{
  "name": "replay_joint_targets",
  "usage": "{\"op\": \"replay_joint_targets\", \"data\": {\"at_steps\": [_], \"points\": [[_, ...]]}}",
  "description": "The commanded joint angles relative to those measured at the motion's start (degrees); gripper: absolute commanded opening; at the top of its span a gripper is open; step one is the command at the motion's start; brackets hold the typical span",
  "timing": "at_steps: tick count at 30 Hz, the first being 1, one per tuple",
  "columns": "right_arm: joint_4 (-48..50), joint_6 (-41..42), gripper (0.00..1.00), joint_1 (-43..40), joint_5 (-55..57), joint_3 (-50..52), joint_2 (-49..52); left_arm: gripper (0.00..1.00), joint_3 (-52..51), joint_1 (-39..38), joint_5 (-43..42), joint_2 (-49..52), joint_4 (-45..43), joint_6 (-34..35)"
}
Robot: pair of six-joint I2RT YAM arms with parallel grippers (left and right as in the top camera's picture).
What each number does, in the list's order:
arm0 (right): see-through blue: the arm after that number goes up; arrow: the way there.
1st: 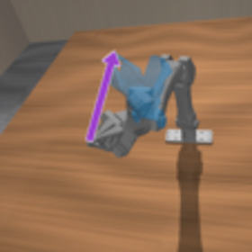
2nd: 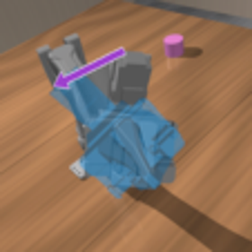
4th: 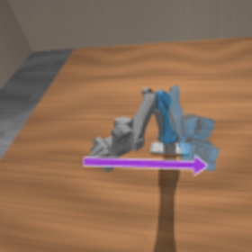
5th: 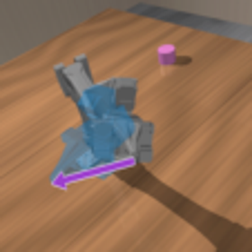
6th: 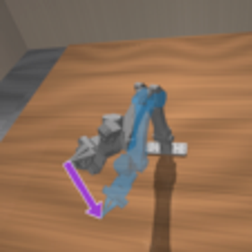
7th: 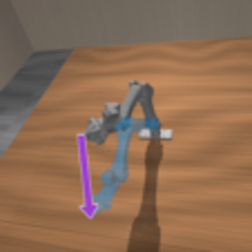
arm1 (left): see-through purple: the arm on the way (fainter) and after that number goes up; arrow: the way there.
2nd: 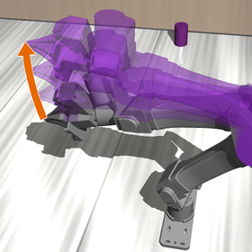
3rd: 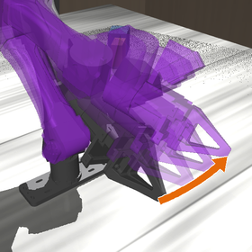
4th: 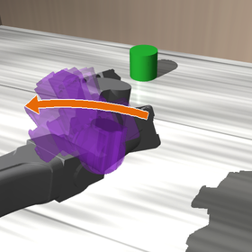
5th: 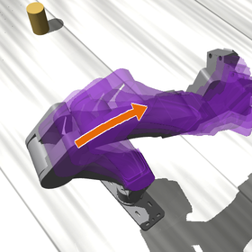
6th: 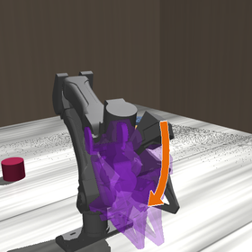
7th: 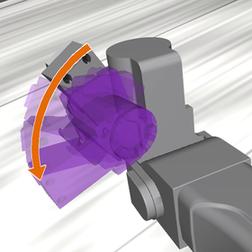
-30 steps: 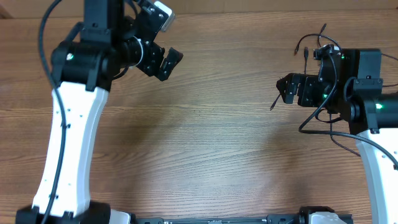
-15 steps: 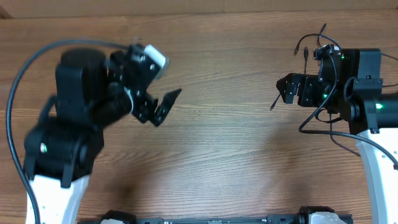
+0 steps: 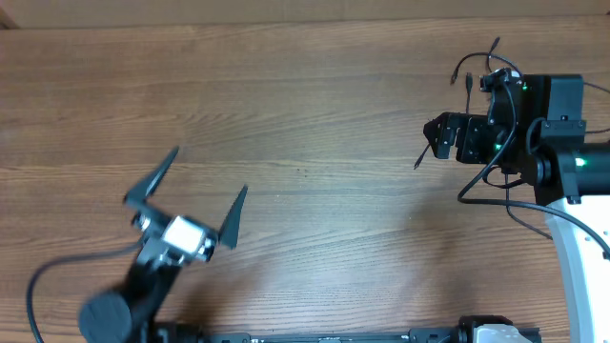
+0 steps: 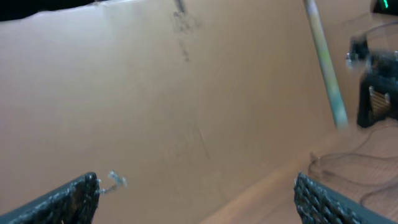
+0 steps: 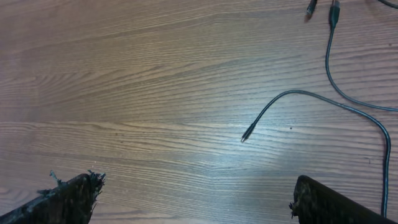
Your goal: Untangle cables
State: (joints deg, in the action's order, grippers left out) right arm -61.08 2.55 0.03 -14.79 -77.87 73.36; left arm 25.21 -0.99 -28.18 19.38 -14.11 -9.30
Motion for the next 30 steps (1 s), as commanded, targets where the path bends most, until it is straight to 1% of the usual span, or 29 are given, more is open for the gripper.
{"op": "replay_joint_targets", "data": {"at_steps": [1, 10, 16, 20, 21, 22, 25, 30], "points": [[0.3, -0.5, 1.00, 0.2, 0.3, -0.1, -0.4, 1.00, -10.1, 0.6, 12.4, -8.0, -2.6, 19.9], [0.3, -0.5, 1.00, 0.2, 0.3, -0.1, -0.4, 1.00, -24.6, 0.6, 14.8, -19.4, -2.5, 20.4], [0.3, -0.5, 1.00, 0.2, 0.3, -0.1, -0.4, 0.99, -24.9, 0.7, 20.1, -19.2, 7.7, 21.1], [0.3, -0.5, 1.00, 0.2, 0.3, -0.1, -0.4, 0.99, -24.9, 0.7, 25.7, -19.2, 18.1, 21.1], [0.3, -0.5, 1.00, 0.2, 0.3, -0.1, -0.4, 1.00, -24.9, 0.7, 26.6, -19.2, 18.9, 20.7], [0.3, -0.5, 1.00, 0.2, 0.3, -0.1, -0.4, 0.99, -24.9, 0.7, 26.4, -19.2, 18.6, 18.3], [0.3, -0.5, 1.00, 0.2, 0.3, -0.1, -0.4, 1.00, -24.9, 0.7, 26.5, -19.2, 18.6, 14.2], [0.3, -0.5, 1.00, 0.2, 0.3, -0.1, -0.4, 1.00, -24.9, 0.7, 27.0, -19.2, 18.6, 12.7]]}}
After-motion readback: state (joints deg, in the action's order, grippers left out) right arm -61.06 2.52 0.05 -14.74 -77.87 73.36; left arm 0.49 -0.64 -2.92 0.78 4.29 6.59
